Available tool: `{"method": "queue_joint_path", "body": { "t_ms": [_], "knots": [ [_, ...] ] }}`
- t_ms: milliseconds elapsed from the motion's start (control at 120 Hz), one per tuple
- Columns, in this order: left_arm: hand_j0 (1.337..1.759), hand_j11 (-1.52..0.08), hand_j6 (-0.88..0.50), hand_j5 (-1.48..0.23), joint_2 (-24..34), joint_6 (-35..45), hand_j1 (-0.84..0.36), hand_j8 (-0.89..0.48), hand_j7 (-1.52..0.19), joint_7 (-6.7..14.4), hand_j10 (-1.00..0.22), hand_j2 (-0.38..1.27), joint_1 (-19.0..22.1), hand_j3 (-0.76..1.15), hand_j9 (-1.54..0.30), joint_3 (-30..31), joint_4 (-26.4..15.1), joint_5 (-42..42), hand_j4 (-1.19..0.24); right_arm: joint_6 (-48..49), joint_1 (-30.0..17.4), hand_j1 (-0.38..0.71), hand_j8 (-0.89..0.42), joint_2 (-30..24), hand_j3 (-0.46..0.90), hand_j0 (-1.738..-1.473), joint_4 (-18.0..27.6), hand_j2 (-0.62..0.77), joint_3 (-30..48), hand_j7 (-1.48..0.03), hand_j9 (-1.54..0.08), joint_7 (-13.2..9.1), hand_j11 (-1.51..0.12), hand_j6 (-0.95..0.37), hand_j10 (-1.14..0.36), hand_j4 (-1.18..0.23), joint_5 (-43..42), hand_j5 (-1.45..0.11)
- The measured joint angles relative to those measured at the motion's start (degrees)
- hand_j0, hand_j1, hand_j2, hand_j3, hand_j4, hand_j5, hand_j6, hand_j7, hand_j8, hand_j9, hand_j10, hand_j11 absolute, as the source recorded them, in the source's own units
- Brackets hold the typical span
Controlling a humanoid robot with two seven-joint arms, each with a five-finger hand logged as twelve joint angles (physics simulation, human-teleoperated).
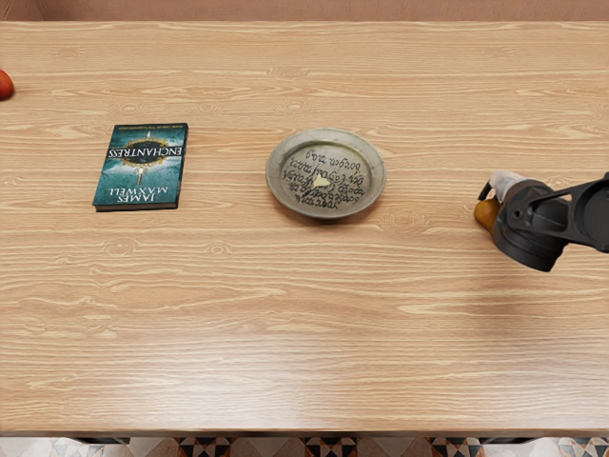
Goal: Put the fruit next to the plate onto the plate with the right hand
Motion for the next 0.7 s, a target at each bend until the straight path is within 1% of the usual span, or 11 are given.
{"method": "queue_joint_path", "body": {
  "t_ms": [325,442,583,700],
  "knots": [
    [1.658,0.0,0.0,0.0,0.0,0.0,0.35,0.0,0.0,0.0,0.0,0.0,0.0,0.0,0.0,0.0,0.0,0.0,0.0,-0.5,-0.4,0.13,-0.4,0.8,0.0,-1.658,-0.8,-0.08,0.0,-0.52,-0.52,0.0,-0.52,-0.4,-0.4,-0.4,-0.7,-0.52],
    [1.658,0.0,0.0,0.0,0.0,0.0,0.35,0.0,0.0,0.0,0.0,0.0,0.0,0.0,0.0,0.0,0.0,0.0,0.0,-0.5,-0.6,0.16,-0.42,0.8,0.0,-1.658,-0.9,-0.08,0.0,-0.55,-0.55,0.0,-0.55,-0.42,-0.42,-0.42,-0.8,-0.55],
    [1.658,0.0,0.0,0.0,0.0,0.0,0.35,0.0,0.0,0.0,0.0,0.0,0.0,0.0,0.0,0.0,0.0,0.0,0.0,-0.5,-0.6,0.19,-0.46,0.8,0.0,-1.658,-1.1,-0.09,0.0,-0.59,-0.59,0.0,-0.59,-0.42,-0.46,-0.45,-0.8,-0.59],
    [1.658,0.0,0.0,0.0,0.0,0.0,0.35,0.0,0.0,0.0,0.0,0.0,0.0,0.0,0.0,0.0,0.0,0.0,0.0,-0.5,-0.7,0.21,-0.47,0.9,0.0,-1.658,-1.1,-0.07,0.0,-0.61,-0.61,0.0,-0.61,-0.42,-0.47,-0.47,-0.8,-0.61]
  ]
}}
